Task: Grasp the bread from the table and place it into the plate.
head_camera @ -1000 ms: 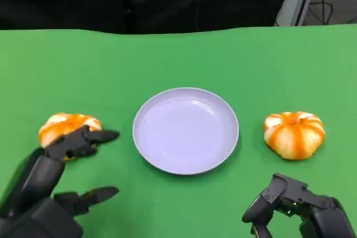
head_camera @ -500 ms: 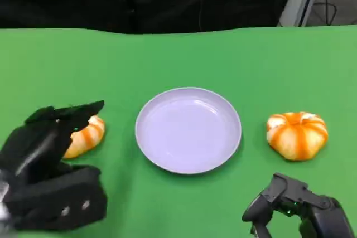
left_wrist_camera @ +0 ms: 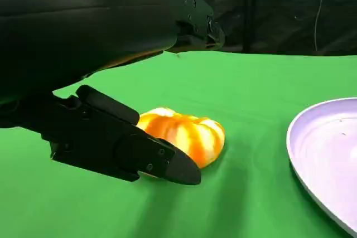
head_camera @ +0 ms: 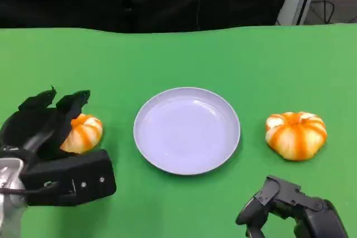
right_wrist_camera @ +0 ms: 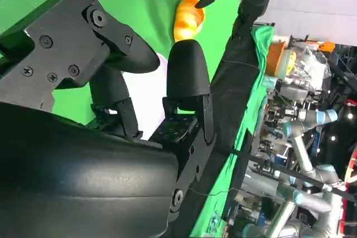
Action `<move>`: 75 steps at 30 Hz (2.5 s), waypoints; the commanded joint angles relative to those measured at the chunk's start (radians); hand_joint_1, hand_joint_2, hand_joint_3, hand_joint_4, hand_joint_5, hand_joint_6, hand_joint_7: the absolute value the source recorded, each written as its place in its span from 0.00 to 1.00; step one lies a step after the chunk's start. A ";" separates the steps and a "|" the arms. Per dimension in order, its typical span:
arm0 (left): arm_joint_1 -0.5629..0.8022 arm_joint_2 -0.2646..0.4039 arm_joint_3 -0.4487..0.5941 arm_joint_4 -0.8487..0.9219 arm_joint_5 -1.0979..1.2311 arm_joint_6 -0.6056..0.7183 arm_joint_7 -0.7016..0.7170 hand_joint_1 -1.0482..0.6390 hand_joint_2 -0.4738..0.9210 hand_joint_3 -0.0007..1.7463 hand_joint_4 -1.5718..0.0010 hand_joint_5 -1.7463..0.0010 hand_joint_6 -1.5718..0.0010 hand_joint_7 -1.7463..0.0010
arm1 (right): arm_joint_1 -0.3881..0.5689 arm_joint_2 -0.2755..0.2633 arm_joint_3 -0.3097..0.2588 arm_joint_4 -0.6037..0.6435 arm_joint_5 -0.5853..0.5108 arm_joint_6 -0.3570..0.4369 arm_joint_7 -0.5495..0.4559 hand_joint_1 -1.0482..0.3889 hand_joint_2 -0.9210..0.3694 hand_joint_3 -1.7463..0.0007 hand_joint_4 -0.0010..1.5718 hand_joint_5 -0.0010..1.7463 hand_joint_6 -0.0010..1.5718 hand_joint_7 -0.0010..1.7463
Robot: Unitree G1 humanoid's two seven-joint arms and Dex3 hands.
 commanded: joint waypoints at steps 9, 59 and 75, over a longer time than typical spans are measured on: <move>-0.379 -0.104 -0.210 0.732 0.031 0.028 0.059 0.31 0.99 0.00 0.92 0.94 0.86 0.98 | 0.025 -0.005 0.006 -0.029 0.007 0.009 -0.007 0.68 0.44 0.26 0.45 0.92 0.50 0.74; -0.438 -0.236 -0.236 0.674 -0.122 -0.576 0.578 0.54 0.51 0.82 0.41 0.00 0.52 0.01 | 0.028 -0.008 0.024 -0.027 -0.020 -0.002 -0.022 0.67 0.44 0.26 0.46 0.91 0.51 0.73; -0.509 -0.280 -0.300 0.606 -0.131 -0.270 0.077 0.25 1.00 0.12 0.98 0.82 0.86 0.99 | 0.033 -0.008 0.030 -0.037 -0.023 0.004 -0.030 0.67 0.43 0.26 0.46 0.91 0.50 0.73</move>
